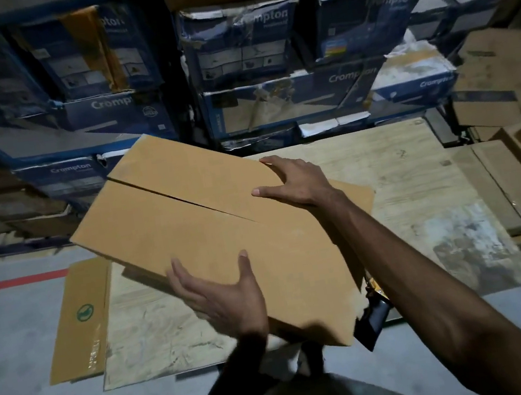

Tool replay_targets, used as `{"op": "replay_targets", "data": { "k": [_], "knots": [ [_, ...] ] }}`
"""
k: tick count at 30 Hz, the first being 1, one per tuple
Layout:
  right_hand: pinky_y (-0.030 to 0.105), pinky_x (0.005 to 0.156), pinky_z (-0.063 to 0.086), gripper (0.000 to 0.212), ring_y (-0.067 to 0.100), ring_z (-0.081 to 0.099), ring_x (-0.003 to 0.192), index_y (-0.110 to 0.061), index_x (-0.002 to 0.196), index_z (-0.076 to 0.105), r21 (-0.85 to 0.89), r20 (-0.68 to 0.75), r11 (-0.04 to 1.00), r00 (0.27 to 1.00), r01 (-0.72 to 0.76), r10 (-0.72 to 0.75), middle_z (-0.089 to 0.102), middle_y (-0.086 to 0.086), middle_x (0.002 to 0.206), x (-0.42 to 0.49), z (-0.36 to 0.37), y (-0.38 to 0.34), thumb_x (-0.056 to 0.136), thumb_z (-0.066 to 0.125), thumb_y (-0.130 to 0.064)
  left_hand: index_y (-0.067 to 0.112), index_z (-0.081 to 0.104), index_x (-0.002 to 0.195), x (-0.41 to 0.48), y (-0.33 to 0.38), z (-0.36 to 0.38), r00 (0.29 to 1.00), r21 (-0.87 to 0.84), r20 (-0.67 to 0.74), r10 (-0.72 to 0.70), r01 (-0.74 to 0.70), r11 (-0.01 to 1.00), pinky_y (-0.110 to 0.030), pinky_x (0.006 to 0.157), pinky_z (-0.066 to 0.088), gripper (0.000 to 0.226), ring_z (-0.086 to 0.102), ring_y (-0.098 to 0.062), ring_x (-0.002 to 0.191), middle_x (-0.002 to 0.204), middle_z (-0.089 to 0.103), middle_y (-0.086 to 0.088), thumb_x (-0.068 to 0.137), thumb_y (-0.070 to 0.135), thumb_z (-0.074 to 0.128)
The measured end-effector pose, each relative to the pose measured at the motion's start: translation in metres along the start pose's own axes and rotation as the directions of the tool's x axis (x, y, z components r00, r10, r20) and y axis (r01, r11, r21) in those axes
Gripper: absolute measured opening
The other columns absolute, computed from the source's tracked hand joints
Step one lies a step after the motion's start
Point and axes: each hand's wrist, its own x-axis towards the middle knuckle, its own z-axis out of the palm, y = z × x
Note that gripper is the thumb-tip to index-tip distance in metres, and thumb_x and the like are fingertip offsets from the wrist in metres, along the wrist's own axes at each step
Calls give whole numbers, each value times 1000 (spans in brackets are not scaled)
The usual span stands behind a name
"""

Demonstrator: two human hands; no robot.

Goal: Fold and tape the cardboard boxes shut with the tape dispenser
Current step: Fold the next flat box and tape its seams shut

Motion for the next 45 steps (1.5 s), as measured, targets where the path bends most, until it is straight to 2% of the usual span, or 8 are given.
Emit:
{"op": "replay_targets", "data": {
  "k": [3, 6, 12, 19, 28, 33, 40, 45],
  "knots": [
    [44, 106, 45, 78, 19, 56, 128, -37, 148, 48, 112, -175, 989, 978, -97, 115, 60, -4, 145, -31, -7, 18, 82, 64, -76, 35, 22, 163, 53, 9, -7, 674, 235, 435, 597, -725, 647, -54, 127, 11, 80, 7, -19, 159, 174, 9, 3, 96, 61, 56],
    [40, 109, 41, 57, 13, 53, 129, -35, 140, 57, 283, -475, 935, 816, -213, 330, 60, -9, 143, -87, -9, 60, 89, 70, -57, 46, 7, 163, 111, 7, 5, 388, 178, 775, 498, -891, 417, -56, 127, 14, 67, -2, -17, 159, 174, -1, 7, 104, 71, 26],
    [40, 88, 50, 45, 35, 63, 112, -14, 125, 59, 784, -414, 458, 197, -420, 889, 65, 10, 124, -214, 77, 146, 93, 73, -42, 53, 7, 160, 182, 4, 6, 400, 271, 807, 434, -905, 329, -61, 126, 4, 66, -2, -17, 159, 172, -5, 12, 99, 76, 3],
    [58, 94, 52, 84, 45, 58, 115, -6, 132, 42, 863, 89, -70, 15, -500, 996, 50, 29, 136, -243, 163, 132, 78, 86, -52, 46, 18, 162, 258, 14, 17, 504, 310, 745, 436, -841, 443, -69, 120, 6, 69, 10, -29, 159, 173, 10, 3, 101, 75, 9],
    [50, 108, 44, 78, 42, 51, 132, -13, 147, 42, 907, 57, 25, 182, -420, 982, 55, 21, 145, -225, 166, 102, 86, 83, -38, 45, 13, 163, 323, 30, 17, 761, 544, 600, 246, -613, 573, -73, 118, 2, 101, 8, -39, 158, 174, 2, -6, 78, 100, 14],
    [42, 74, 53, 48, 25, 58, 86, -6, 142, 48, 982, -2, 44, 227, -181, 974, 64, 10, 96, -221, 126, 95, 99, 69, -12, 45, 14, 163, 317, 29, 18, 786, 559, 566, 250, -589, 584, -74, 115, 15, 105, 24, -50, 149, 168, 21, -18, 75, 103, 18],
    [64, 99, 52, 74, 31, 67, 115, -33, 123, 64, 955, -295, 296, 195, 23, 935, 71, 8, 127, -196, 92, 209, 63, 90, -65, 42, 16, 163, 288, 20, 11, 784, 543, 540, 306, -602, 586, -73, 112, 18, 104, 30, -52, 145, 162, 29, -24, 78, 101, 18],
    [62, 89, 58, 67, 28, 70, 108, -45, 118, 52, 784, -558, 603, 255, -148, 789, 69, 0, 121, -188, -39, 127, 67, 80, -77, 24, 16, 164, 223, 15, 9, 813, 564, 504, 291, -565, 602, -68, 109, 27, 115, 35, -46, 139, 155, 38, -26, 78, 100, 18]
  ]
}}
